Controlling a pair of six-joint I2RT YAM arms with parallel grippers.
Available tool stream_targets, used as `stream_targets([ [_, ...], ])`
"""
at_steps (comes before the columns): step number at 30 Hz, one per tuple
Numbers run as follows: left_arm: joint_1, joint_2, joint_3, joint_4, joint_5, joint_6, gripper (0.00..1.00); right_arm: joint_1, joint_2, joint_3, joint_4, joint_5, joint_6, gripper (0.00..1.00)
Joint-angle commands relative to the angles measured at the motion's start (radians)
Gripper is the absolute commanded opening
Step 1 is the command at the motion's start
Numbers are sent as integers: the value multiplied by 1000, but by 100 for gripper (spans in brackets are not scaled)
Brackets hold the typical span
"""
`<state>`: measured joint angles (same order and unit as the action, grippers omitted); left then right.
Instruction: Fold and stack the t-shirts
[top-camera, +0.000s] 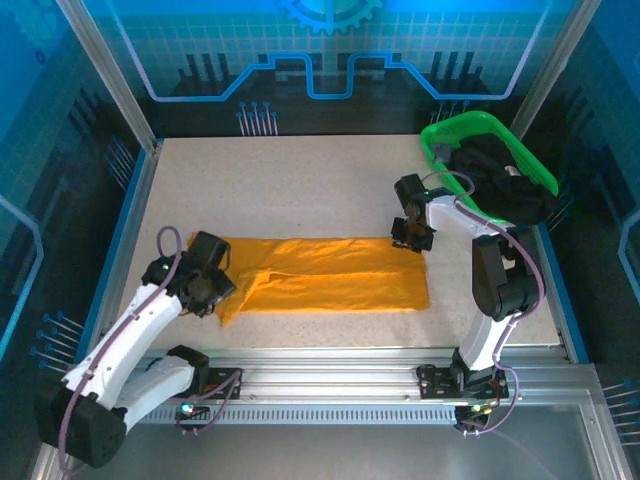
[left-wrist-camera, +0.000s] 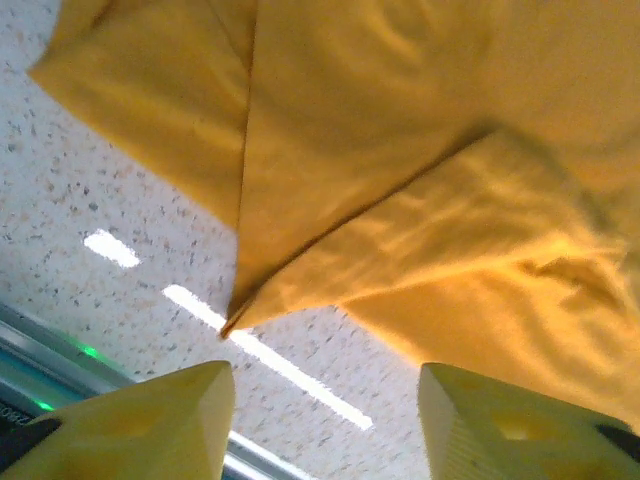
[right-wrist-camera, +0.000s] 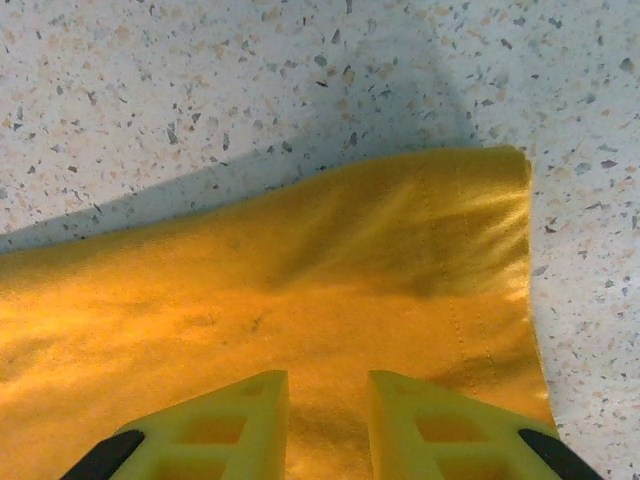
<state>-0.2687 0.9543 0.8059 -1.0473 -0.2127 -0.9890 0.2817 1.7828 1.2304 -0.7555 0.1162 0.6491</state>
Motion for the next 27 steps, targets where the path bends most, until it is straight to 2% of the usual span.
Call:
stream_targets([
  [1,193,60,67,114,76,116,53,13,9,38,-32,-39,-21,27],
  [3,316,113,80,208,147,143,53,12,27,52,-34,-61,-28,27],
  [5,397,201,115,266,155,160,53,14,46,67,-39,-83,-35,28],
  [7,450,295,140,321,168,193,51,13,72,86,-55,-97,-39,28],
  [13,600,560,190,468,301,287,43,10,143,142,-106,-141,-32,28],
  [19,639,747,280,530,367,374,46,10,229,215,-180,-127,-14,28],
  [23,641,805,312,593,394,376,50,6,262,253,-216,-107,-2,28],
  [27,640,839,324,621,424,367,51,-6,290,279,-246,-94,15,28],
])
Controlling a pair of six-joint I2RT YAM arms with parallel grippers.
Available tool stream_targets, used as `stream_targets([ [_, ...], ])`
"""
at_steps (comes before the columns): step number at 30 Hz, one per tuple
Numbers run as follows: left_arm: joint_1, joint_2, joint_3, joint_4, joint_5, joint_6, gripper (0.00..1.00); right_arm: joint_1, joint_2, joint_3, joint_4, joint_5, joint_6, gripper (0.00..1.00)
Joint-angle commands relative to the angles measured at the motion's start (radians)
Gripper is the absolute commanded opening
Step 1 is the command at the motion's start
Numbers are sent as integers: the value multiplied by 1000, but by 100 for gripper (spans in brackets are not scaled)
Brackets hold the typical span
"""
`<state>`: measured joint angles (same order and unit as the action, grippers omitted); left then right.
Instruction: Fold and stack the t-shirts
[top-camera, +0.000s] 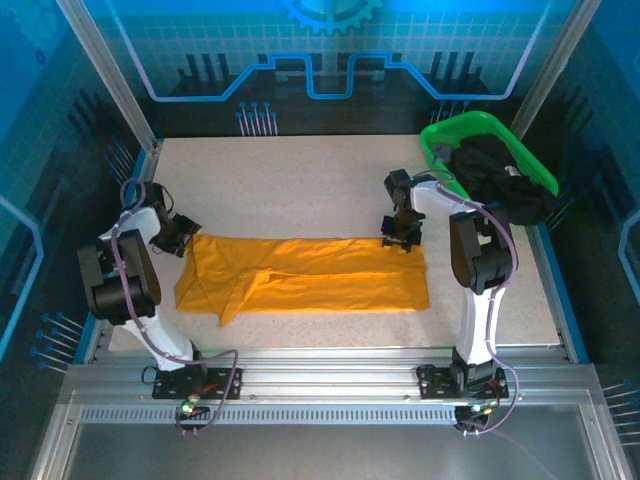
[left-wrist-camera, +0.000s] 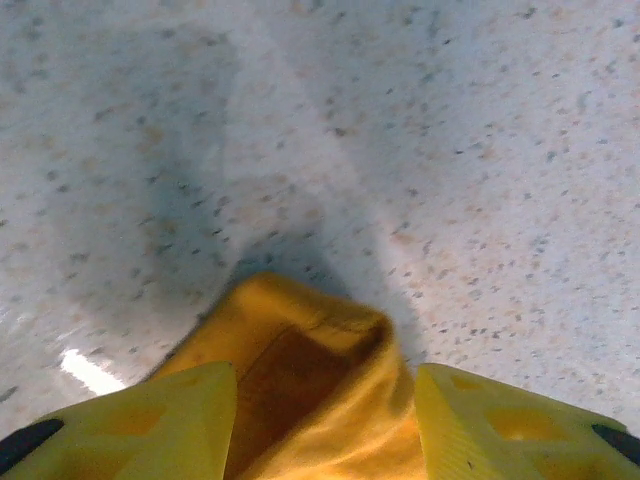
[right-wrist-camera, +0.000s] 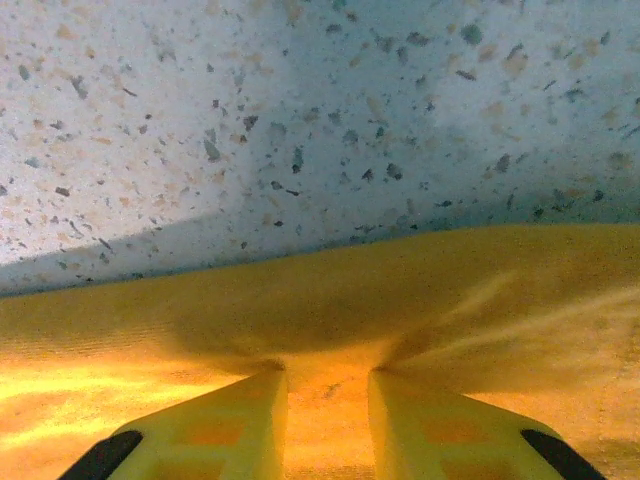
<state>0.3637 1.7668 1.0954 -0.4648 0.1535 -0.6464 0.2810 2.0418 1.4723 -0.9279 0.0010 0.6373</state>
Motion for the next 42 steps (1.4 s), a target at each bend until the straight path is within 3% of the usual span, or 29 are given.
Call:
stream_targets([
  [1,8,36,40,31,57,29,49,-8,37,42,-82,25,29,28],
  [5,9,67,44,7,45,62,35,-22,69,69,-115,35,41,28],
  [9,16,75,57,-34,-13,76,1,-36,94,92,-145,62,54,28],
  [10,23,76,64,-53,-40,76,0,-44,102,96,-152,65,60,28],
  [16,101,97,76,-67,-20,59,0,-70,186,180,-195,48,56,27],
  [23,90,144,125,-28,71,28,0,-94,308,357,-266,45,37,27],
  [33,74,232,260,-83,84,24,0,-154,532,761,-374,20,-40,27],
  [37,74,219,278,-115,83,45,14,-153,469,758,-281,-53,-145,28],
  [42,60,82,243,-158,-2,40,44,-116,259,618,-171,-25,-198,34],
])
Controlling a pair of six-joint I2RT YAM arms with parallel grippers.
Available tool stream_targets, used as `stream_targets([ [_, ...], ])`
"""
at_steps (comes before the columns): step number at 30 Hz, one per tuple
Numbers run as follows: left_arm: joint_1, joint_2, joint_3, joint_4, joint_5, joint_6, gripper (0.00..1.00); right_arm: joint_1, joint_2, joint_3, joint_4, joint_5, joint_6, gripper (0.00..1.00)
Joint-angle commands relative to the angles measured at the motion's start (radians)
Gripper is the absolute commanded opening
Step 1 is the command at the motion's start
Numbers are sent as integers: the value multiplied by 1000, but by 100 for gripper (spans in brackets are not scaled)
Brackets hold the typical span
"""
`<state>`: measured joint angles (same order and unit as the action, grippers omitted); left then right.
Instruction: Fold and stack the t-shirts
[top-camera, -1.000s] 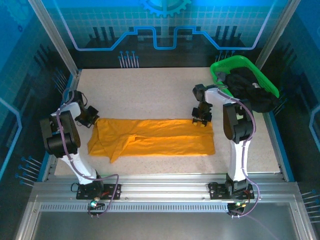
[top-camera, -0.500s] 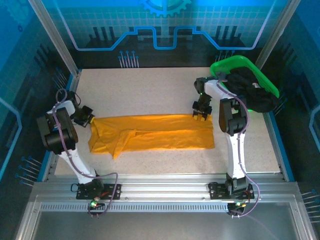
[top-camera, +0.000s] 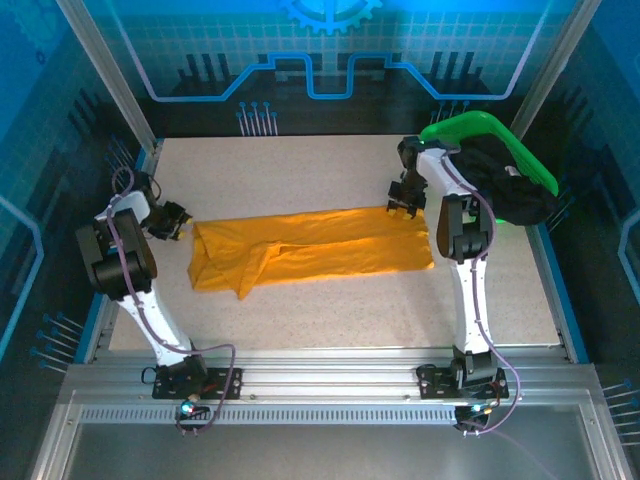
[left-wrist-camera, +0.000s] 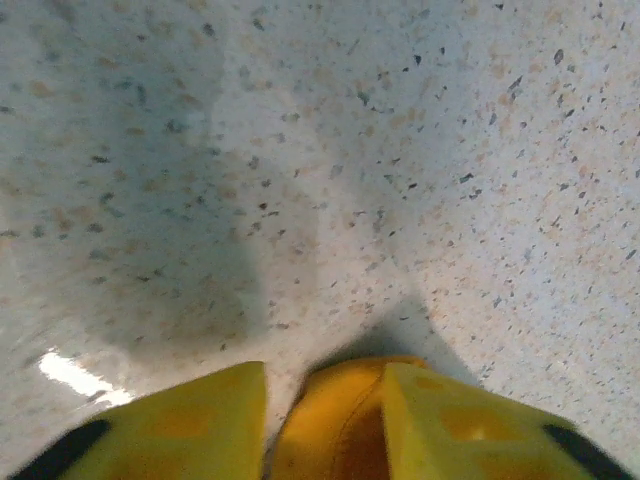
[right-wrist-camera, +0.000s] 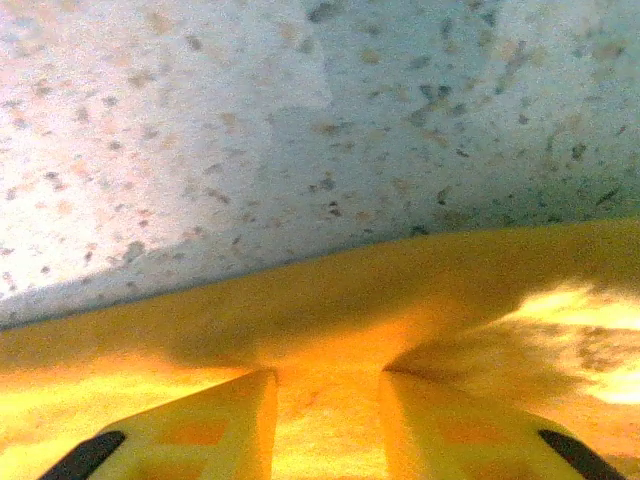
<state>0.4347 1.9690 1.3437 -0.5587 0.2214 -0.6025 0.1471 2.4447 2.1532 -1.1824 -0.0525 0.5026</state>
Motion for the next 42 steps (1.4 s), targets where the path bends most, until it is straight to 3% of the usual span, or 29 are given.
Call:
stream_targets([
  [1,-27,-166,-14,-81,-117,-5,47,27,-210,-117,116,35,-60,36],
  [3,-93,-275,-46,-87,-197,-7,51,40,-348,-252,220,20,-47,42],
  [5,-171,-348,-93,-44,-195,-20,52,57,-479,-372,317,-4,-37,48],
  [7,-244,-379,-147,34,-111,-27,52,70,-567,-470,403,-81,-18,51],
  [9,-291,-346,-210,169,90,-23,51,87,-627,-551,488,-200,5,51],
  [11,-326,-285,-218,210,206,8,50,117,-675,-610,546,-287,16,52],
  [14,-377,-213,-211,222,278,98,50,171,-736,-658,573,-319,27,53],
  [18,-408,-153,-194,161,269,199,50,221,-796,-704,570,-314,46,53],
  [30,-455,-190,-312,125,148,287,54,238,-901,-835,595,-289,87,54],
  [36,-462,-201,-349,151,141,279,55,254,-890,-825,599,-298,88,54],
  [42,-500,-272,-396,196,169,201,45,261,-872,-818,596,-302,86,54],
])
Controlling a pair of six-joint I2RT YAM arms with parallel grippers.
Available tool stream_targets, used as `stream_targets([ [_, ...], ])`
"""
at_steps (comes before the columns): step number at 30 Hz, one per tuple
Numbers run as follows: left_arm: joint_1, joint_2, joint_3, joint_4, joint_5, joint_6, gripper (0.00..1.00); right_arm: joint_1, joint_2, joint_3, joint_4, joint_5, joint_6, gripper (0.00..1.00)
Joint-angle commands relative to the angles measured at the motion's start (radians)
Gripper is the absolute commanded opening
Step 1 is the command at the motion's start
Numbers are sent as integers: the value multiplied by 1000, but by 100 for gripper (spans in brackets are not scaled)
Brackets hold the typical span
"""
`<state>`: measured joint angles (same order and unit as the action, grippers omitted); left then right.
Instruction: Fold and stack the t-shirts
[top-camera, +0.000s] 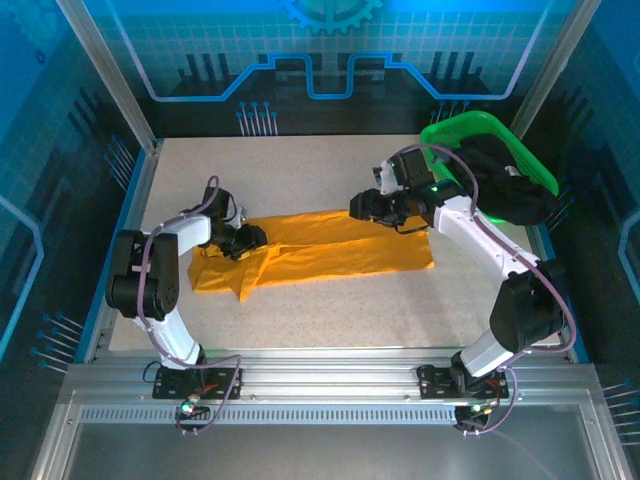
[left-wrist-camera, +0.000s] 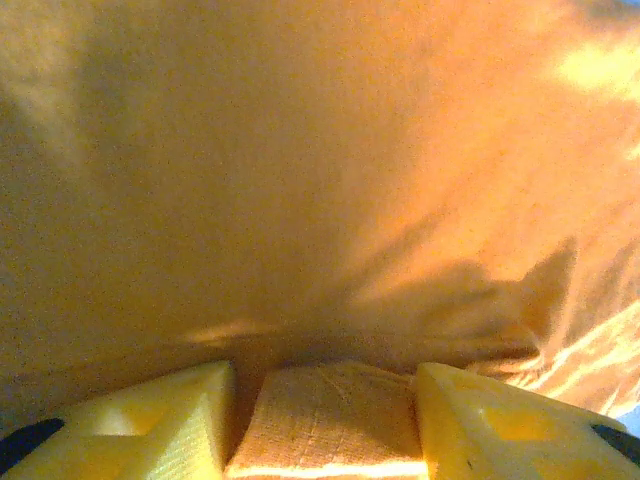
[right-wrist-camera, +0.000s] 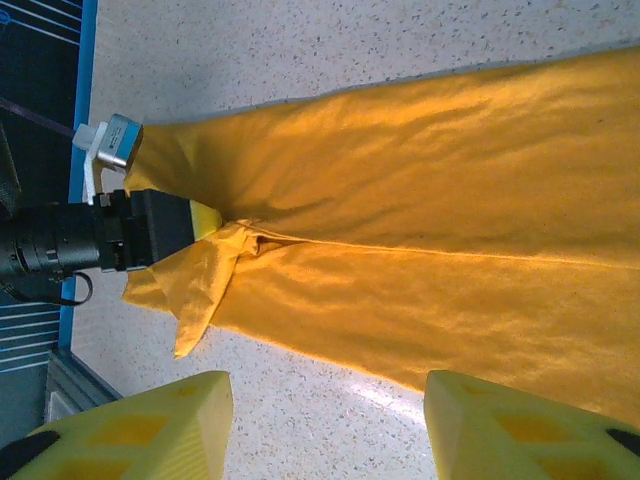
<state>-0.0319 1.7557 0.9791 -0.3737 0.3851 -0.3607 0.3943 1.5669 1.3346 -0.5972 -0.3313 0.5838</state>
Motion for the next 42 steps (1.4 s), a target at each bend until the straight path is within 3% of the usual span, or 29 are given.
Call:
stream_targets([
  [1,-40,-68,-37,14,8,-55,43,14,8,1,11,-24,4,54],
  [10,-117,-157,-83,2,-11,-136,14,14,24,-4,20,-34,2,54],
  [14,-150,-176,-85,-26,-13,-162,8,13,22,-12,22,-35,2,53],
  [20,-212,-173,-89,-66,-37,-226,9,13,22,-33,29,-40,6,53],
  [23,-240,-169,-104,-76,-54,-288,30,12,22,-42,32,-40,11,53],
  [25,-264,-165,-114,-72,-48,-320,34,13,21,-51,36,-40,14,53],
  [31,-313,-148,-83,-173,-60,-346,40,12,7,-82,43,-36,21,52],
  [34,-312,-208,-49,-218,-85,-325,41,14,-1,-95,44,-35,21,52],
  [38,-293,-273,0,-232,-132,-313,42,12,0,-113,52,-34,25,52],
  [42,-250,-210,15,-190,-140,-349,38,14,5,-120,63,-40,32,51],
])
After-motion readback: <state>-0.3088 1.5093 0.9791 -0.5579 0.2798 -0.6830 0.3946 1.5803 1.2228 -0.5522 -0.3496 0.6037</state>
